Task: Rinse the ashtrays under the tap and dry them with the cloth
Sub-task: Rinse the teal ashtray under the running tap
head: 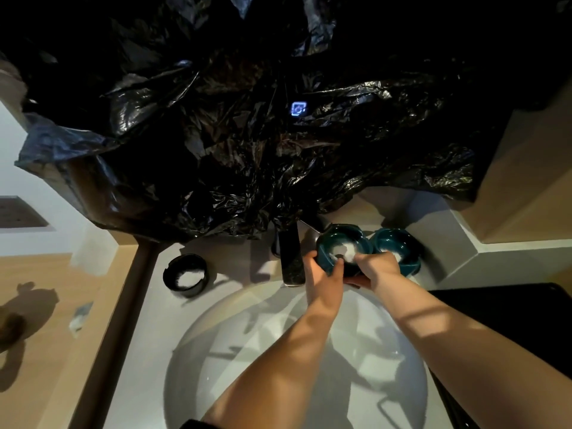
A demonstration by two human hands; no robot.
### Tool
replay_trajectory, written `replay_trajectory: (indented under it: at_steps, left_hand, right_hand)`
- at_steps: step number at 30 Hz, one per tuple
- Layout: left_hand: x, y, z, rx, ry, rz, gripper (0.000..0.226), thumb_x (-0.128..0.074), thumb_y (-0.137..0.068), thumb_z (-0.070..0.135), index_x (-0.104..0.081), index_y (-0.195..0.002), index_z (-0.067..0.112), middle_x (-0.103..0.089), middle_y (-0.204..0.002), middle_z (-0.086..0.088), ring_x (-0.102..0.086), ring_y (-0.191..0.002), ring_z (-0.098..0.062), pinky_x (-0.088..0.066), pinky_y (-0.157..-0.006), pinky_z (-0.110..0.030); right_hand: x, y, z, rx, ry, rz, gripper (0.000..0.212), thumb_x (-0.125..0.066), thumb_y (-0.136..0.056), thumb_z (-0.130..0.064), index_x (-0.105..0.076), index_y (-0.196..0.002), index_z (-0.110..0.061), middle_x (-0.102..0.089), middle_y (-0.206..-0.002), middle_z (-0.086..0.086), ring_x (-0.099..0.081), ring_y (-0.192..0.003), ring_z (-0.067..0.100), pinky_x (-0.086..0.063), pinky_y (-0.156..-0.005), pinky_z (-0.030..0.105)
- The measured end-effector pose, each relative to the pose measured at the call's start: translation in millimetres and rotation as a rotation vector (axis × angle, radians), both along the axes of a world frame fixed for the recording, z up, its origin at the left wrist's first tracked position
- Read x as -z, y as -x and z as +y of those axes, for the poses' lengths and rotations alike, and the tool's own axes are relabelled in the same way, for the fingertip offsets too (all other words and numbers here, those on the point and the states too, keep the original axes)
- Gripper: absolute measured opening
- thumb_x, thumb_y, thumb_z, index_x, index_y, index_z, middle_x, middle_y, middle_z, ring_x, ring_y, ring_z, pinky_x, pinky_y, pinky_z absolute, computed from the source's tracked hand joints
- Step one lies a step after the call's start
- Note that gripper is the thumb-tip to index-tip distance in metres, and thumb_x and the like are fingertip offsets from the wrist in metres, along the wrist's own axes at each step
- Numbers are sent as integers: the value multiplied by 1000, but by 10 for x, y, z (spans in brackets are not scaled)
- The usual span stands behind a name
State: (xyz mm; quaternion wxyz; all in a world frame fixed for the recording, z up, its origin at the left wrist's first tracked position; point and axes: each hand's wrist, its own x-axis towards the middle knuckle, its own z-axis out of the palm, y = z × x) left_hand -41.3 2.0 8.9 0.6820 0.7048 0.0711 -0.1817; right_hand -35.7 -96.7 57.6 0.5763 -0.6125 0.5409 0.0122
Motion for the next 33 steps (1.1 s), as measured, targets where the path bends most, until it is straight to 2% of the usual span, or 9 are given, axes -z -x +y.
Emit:
replay_trajectory:
  at_steps: [3,7,10,12,16,18,23,28,33]
  left_hand:
    - [-13,119,110,-16,27,121,47,-60,-93,31,-39,-133,18,-56,-122,-8,-57,-112,-28,-46,-94,-34]
    - [8,270,391,-5,243,328,56,-67,-89,21,-36,-136,17,-54,-132,-16,-58,-116,-34,-56,-78,-39]
    - [67,419,648,49,224,394,56,-72,-84,21,-39,-129,27,-54,-131,-16,-63,-109,-36,-55,-88,-44]
    - [41,494,819,44,262,415,44,-67,-86,19,-44,-122,26,-58,-124,-16,-65,-105,-34,-56,-88,-42]
    - [-18,547,1143,14,368,336,14,-56,-95,16,-59,-108,15,-68,-103,-11,-68,-96,-28,-57,-81,-38]
    - [-63,553,1285,1,392,291,12,-55,-96,18,-62,-105,13,-69,-96,-7,-69,-90,-20,-57,-69,-29]
    - [-76,491,1438,-35,318,259,10,-56,-96,17,-61,-102,13,-67,-94,-6,-66,-99,-27,-57,-74,-31]
    - [-80,469,1458,2,292,253,13,-58,-93,14,-60,-104,10,-68,-92,-10,-67,-101,-32,-60,-73,-30]
    - [-61,426,1445,27,303,243,20,-58,-93,15,-59,-111,7,-69,-105,-16,-67,-105,-32,-59,-78,-33]
  right_hand:
    - [-48,225,39,-76,99,80,19,-70,-77,2,-60,-93,6,-65,-74,22,-65,-47,31,-55,-44,34]
    - [-47,621,164,-194,106,10,6,-64,-81,-2,-60,-83,3,-66,-79,23,-65,-46,27,-59,-50,36]
    - [-44,809,339,-235,142,-29,8,-61,-83,-3,-59,-77,1,-67,-82,22,-68,-57,30,-59,-50,35]
    - [-75,883,463,-344,124,-43,10,-58,-86,-7,-60,-82,2,-66,-81,20,-67,-65,30,-60,-57,38]
    - [-243,901,591,-655,258,-46,33,-40,-98,-22,-59,-84,1,-61,-68,18,-61,-46,23,-46,-44,25]
    - [-332,773,583,-549,292,-195,40,-36,-101,-30,-60,-94,2,-62,-66,15,-58,-41,17,-43,-39,22]
    - [-644,257,621,-337,-179,-443,48,-30,-101,-46,-55,-86,-7,-57,-65,10,-48,-53,20,-37,-51,28]
    - [-572,-24,688,-233,-84,-491,33,-52,-96,-30,-52,-69,-10,-49,-43,2,-41,-37,13,-31,-41,17]
    - [-564,-101,680,-177,-40,-487,36,-58,-92,-20,-49,-59,-11,-42,-49,3,-32,-35,11,-22,-36,17]
